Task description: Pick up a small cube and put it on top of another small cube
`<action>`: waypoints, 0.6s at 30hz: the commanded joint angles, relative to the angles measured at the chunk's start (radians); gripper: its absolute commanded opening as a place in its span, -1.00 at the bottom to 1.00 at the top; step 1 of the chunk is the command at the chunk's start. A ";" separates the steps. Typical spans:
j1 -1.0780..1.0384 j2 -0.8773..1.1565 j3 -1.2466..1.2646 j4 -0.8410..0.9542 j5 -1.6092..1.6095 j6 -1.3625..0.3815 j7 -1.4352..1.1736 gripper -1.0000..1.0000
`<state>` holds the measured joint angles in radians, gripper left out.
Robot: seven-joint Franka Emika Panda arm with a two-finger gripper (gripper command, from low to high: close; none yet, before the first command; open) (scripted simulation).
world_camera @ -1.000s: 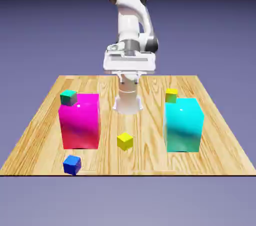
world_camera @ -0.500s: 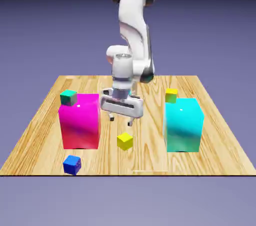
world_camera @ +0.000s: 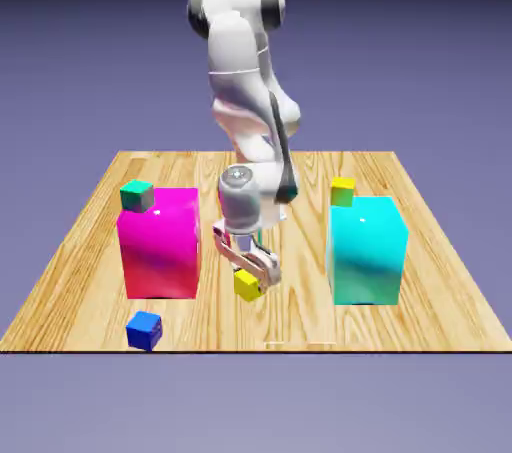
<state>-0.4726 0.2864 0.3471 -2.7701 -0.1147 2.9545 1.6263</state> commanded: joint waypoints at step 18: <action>0.006 -0.520 0.246 0.049 0.373 -0.540 -0.182 -1.00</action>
<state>-0.4665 -0.2337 0.5929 -2.7207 0.2602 2.4157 1.4432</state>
